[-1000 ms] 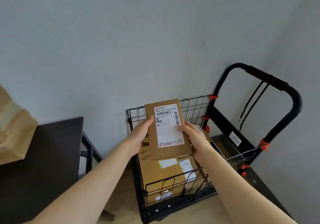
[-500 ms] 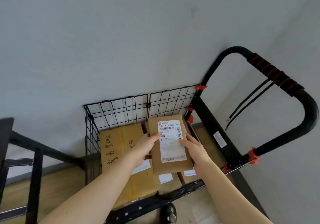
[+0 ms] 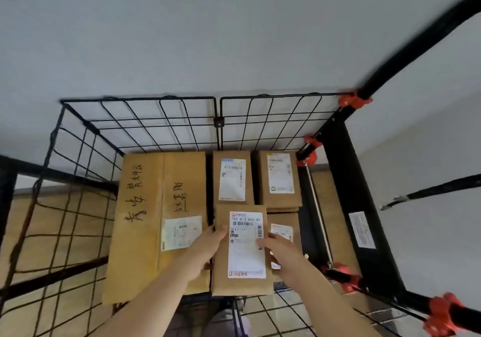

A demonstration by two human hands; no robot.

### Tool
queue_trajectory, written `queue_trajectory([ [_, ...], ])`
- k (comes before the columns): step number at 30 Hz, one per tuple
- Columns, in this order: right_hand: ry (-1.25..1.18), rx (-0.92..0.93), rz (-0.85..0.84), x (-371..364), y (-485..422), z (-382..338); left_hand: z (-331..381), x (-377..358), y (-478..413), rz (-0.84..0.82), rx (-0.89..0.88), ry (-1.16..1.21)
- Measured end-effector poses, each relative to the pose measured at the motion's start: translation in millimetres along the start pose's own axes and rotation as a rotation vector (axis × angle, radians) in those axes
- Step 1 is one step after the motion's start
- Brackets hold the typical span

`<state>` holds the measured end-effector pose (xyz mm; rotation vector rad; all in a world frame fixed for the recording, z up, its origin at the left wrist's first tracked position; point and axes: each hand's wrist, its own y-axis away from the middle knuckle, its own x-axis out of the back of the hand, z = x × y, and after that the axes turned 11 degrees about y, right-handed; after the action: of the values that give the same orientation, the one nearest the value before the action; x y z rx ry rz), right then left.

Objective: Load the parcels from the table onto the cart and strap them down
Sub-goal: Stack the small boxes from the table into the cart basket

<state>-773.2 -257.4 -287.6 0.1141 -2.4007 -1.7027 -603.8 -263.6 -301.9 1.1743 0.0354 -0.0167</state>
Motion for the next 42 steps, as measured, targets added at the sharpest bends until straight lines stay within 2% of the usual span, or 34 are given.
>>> queue_trajectory([
  [9, 0.125, -0.133, -0.107, 3, -76, 9, -27, -8, -61, 0.13, 0.02, -0.192],
  [14, 0.158, -0.165, -0.108, -5, -96, 13, -30, -6, -73, 0.25, -0.206, -0.697],
  [18, 0.194, -0.145, -0.104, -7, -107, 12, -28, -3, -80, 0.323, -0.289, -0.889],
  [22, 0.203, -0.154, -0.102, -5, -107, 6, -22, 1, -78, 0.331, -0.283, -0.958],
  [29, 0.409, -0.059, -0.052, -4, -90, -4, -15, 17, -64, 0.329, -0.26, -1.057],
  [37, 0.48, -0.014, 0.032, -11, -48, -20, -15, 47, -25, 0.322, -0.342, -1.055],
  [42, 0.484, 0.091, 0.104, -32, -3, -27, -4, 77, 17, 0.348, -0.432, -1.026],
])
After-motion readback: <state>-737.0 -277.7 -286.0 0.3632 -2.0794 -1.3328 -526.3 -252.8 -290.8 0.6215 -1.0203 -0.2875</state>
